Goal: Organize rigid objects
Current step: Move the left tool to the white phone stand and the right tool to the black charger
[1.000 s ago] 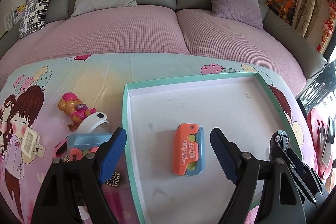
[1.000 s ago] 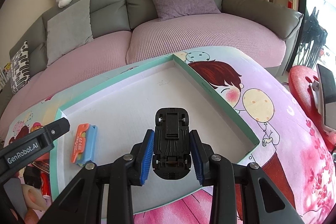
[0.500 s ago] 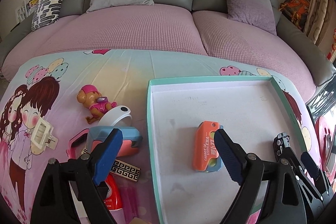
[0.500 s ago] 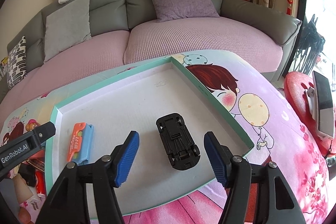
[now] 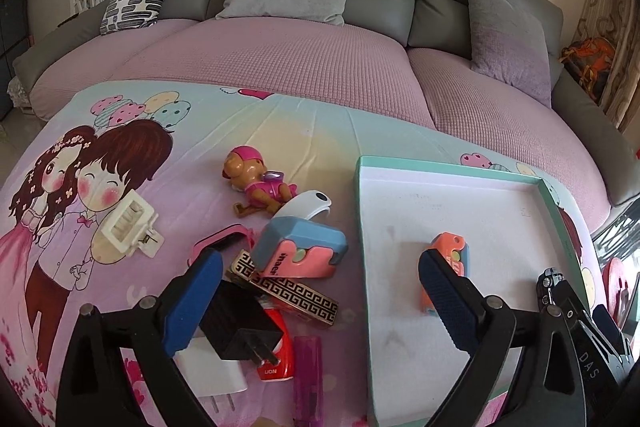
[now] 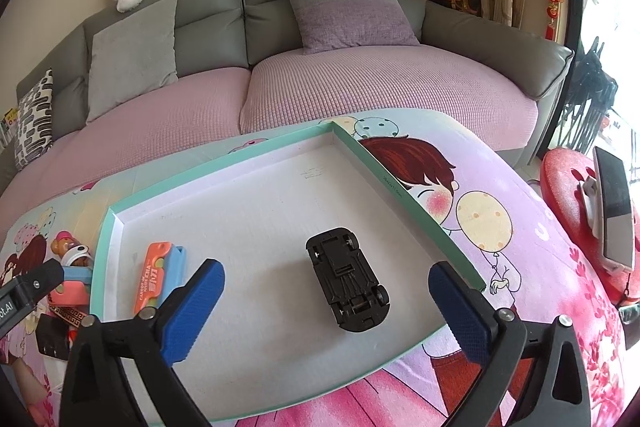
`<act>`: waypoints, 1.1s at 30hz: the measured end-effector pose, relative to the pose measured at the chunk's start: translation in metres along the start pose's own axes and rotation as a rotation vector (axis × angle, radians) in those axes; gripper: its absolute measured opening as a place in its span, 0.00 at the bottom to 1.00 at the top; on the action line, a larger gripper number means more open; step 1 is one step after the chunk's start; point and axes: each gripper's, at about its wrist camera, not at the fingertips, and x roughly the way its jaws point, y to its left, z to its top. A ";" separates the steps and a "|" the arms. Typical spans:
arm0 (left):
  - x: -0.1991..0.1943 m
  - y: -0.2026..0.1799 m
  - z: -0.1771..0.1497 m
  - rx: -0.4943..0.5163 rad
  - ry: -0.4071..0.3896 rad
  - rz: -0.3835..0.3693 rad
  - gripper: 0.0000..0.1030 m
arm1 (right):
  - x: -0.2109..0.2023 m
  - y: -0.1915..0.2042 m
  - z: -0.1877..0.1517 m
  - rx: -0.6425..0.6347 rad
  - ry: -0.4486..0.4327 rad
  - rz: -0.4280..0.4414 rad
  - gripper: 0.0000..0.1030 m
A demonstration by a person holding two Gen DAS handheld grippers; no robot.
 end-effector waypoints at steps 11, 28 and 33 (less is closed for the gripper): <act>-0.026 0.060 -0.001 -0.105 -0.064 0.061 0.96 | -0.012 0.044 0.000 -0.084 -0.006 0.095 1.00; -0.060 0.168 -0.009 -0.312 -0.161 0.157 0.96 | -0.026 0.122 -0.018 -0.180 0.021 0.349 1.00; -0.062 0.195 -0.013 -0.391 -0.177 0.156 0.96 | -0.024 0.151 -0.031 -0.249 0.063 0.394 1.00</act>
